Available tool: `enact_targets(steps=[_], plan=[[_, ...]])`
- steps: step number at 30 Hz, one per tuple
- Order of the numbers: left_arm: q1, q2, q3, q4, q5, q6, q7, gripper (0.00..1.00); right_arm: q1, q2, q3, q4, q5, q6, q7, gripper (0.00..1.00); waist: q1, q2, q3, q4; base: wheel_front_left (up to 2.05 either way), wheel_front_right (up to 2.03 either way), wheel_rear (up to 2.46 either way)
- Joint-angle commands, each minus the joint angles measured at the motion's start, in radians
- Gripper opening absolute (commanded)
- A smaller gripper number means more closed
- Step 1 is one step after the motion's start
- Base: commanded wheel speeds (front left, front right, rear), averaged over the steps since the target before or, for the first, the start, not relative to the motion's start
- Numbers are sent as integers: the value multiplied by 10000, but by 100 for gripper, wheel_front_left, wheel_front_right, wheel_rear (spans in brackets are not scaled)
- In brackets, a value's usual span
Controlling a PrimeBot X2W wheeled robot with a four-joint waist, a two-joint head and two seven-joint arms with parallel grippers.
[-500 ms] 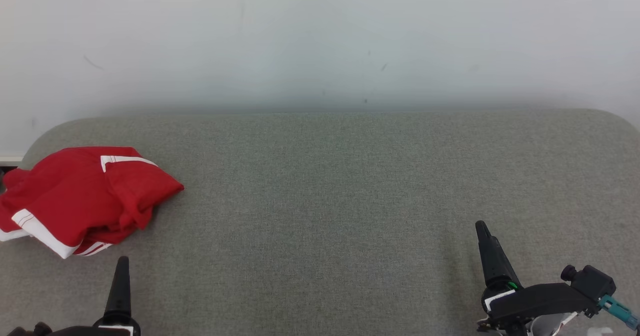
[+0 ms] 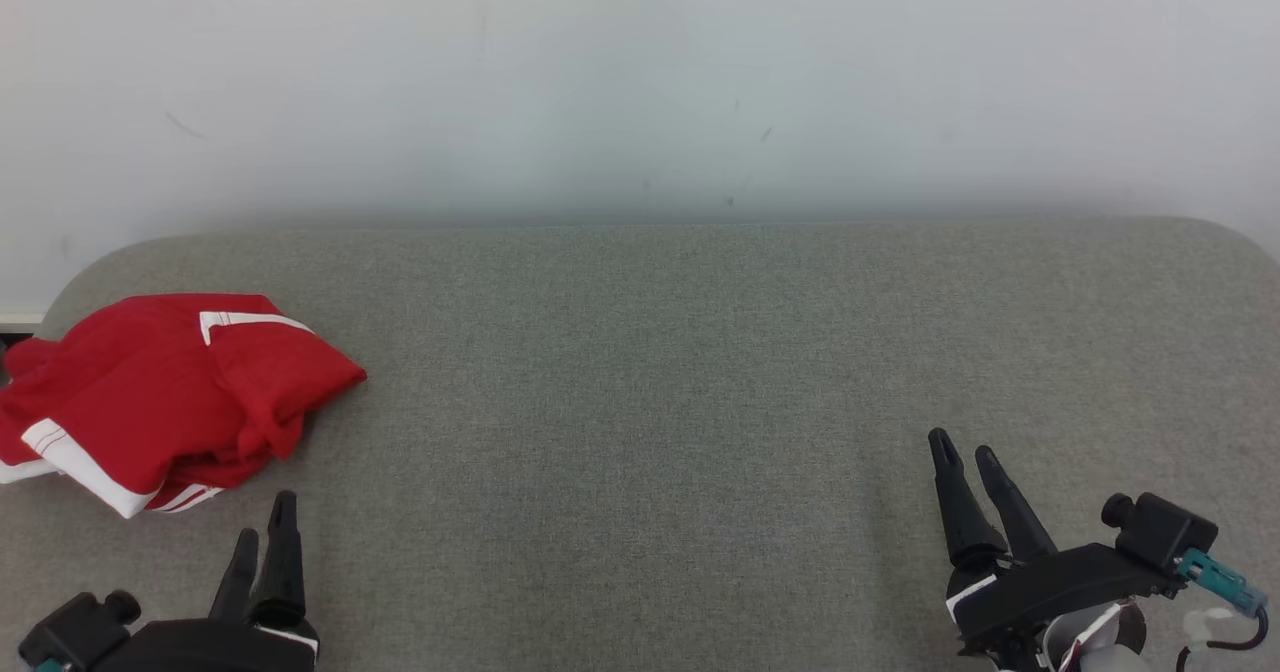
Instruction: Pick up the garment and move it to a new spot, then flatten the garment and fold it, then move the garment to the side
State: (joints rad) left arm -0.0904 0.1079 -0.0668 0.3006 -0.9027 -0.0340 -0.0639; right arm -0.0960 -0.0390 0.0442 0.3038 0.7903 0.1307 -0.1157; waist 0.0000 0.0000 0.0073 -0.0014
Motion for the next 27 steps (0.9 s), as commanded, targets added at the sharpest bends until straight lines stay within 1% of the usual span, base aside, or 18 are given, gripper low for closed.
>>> enact_targets(steps=[1, 9, 16, 23, 27], plan=[[-251, 175, -101, -128, 304, 48, -88, 100, -239, -85, -44, -132, -393, 0, 37, 100, 0, 0, -2, 2, 0, 0, 0], [-289, 382, -519, -252, 1242, 307, -318, 100, -164, -96, -338, -399, -1829, 0, 358, 100, 0, 0, -1, 18, 0, 0, 0], [-316, 526, -810, -316, 1827, 434, -456, 100, -132, -102, -580, -470, -2487, 0, 475, 100, 0, 0, 14, 31, 0, 0, 0], [-313, 703, -1160, -370, 2567, 656, -708, 100, -172, -112, -787, -513, -3416, 0, 494, 100, 0, 0, 9, 42, 0, 0, 0], [-289, 767, -1270, -367, 2805, 715, -809, 100, -168, -114, -823, -493, -3706, 0, 484, 100, 0, 0, -1, 50, 0, 0, 0]])
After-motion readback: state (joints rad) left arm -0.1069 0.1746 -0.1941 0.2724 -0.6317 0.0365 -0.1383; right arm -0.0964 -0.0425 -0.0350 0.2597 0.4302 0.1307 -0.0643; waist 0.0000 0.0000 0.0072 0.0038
